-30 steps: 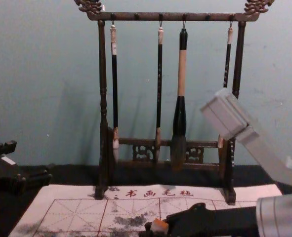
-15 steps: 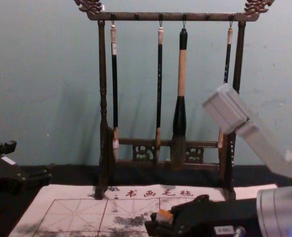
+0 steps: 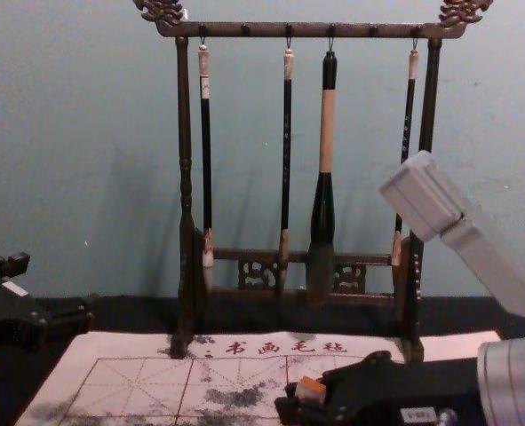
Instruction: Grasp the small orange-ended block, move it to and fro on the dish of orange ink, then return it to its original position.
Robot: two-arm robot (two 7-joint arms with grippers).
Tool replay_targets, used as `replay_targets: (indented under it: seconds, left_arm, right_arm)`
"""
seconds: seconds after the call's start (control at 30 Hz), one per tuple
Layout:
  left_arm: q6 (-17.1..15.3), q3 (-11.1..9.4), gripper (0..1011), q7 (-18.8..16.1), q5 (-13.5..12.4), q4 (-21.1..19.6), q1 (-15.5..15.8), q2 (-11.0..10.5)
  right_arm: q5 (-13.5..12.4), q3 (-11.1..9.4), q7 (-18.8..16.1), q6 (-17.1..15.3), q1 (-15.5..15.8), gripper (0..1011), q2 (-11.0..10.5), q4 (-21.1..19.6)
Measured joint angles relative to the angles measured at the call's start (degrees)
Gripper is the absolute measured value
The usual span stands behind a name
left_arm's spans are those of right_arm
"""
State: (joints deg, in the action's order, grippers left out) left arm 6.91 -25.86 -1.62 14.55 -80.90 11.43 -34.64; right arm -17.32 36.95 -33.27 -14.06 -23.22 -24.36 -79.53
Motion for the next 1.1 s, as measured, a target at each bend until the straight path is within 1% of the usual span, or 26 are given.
replay_targets:
  seconds: [0.3, 0.47, 0.7, 0.77, 0.8, 0.93, 1.0, 1.1]
  left_arm:
    - [0.0, 0.0, 1001, 0.0, 0.0, 0.0, 0.0, 0.0]
    - [0.0, 0.0, 1001, 0.0, 0.0, 0.0, 0.0, 0.0]
    - [0.0, 0.0, 1001, 0.0, 0.0, 0.0, 0.0, 0.0]
    - [0.0, 0.0, 1001, 0.0, 0.0, 0.0, 0.0, 0.0]
    - [0.0, 0.0, 1001, 0.0, 0.0, 0.0, 0.0, 0.0]
    - [0.0, 0.0, 1001, 0.0, 0.0, 0.0, 0.0, 0.0]
    - [0.0, 0.0, 1001, 0.0, 0.0, 0.0, 0.0, 0.0]
    - [0.0, 0.0, 1001, 0.0, 0.0, 0.0, 0.0, 0.0]
  right_arm:
    - [0.0, -0.4, 0.3, -0.2, 0.4, 114, -0.2, -0.7]
    - [-0.5, -1.3, 0.9, -0.7, 0.8, 114, -0.4, -2.0]
    - [-2.1, -3.5, 2.2, -1.4, 1.9, 114, -1.5, -5.0]
    - [-2.8, -4.6, 3.0, -1.7, 2.7, 114, -2.1, -6.4]
    - [-3.4, -5.5, 3.8, -1.9, 3.5, 114, -2.6, -7.3]
    - [-4.6, -7.4, 5.6, -2.4, 5.3, 114, -3.4, -9.4]
    - [-5.5, -9.0, 7.1, -2.6, 7.0, 114, -4.2, -11.3]
    - [-6.3, -10.3, 8.2, -2.9, 8.5, 114, -4.8, -12.8]
